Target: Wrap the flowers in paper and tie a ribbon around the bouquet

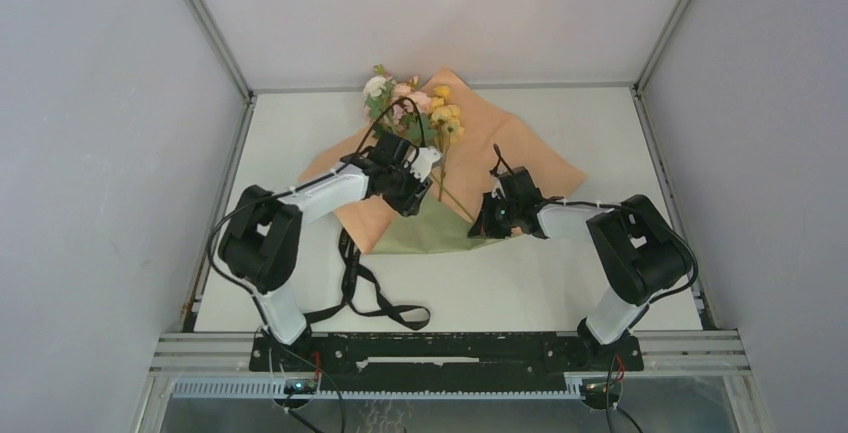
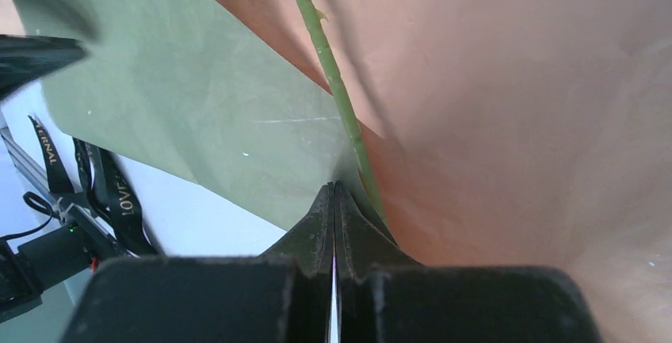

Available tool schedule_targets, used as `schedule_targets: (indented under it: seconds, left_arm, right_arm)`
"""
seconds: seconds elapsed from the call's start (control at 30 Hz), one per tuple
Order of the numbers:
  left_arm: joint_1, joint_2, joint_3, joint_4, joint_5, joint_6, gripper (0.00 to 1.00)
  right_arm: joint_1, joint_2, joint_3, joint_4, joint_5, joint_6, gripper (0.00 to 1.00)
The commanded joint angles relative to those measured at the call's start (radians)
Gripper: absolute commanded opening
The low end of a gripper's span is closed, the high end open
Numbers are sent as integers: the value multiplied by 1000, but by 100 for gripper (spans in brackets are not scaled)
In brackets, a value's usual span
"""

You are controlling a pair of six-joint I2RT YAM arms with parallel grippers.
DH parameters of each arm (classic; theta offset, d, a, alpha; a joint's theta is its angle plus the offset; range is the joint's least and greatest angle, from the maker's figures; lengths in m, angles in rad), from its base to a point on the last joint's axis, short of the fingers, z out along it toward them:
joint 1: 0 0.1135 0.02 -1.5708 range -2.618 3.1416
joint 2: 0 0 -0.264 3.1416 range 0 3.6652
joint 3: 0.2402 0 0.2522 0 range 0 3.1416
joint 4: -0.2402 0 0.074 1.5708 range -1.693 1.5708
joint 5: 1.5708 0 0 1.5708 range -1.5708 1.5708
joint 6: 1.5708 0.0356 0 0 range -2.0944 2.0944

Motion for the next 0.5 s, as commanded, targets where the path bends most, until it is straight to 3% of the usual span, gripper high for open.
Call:
schedule_targets:
  seconds: [0.0, 0.13, 0.27, 0.47]
  left_arm:
    - [-24, -169, 107, -134, -46, 49, 47]
    - [-108, -190, 110, -293, 48, 79, 41]
    - [-165, -151, 38, -270, 148, 113, 33]
    - [-142, -51, -16, -156, -12, 164, 26]
  right_arm:
    - [12, 20, -38, -30, 16, 19, 0]
    - [9, 13, -38, -27, 9, 38, 0]
    - [8, 24, -38, -11, -16, 56, 0]
    - [10, 22, -39, -14, -9, 59, 0]
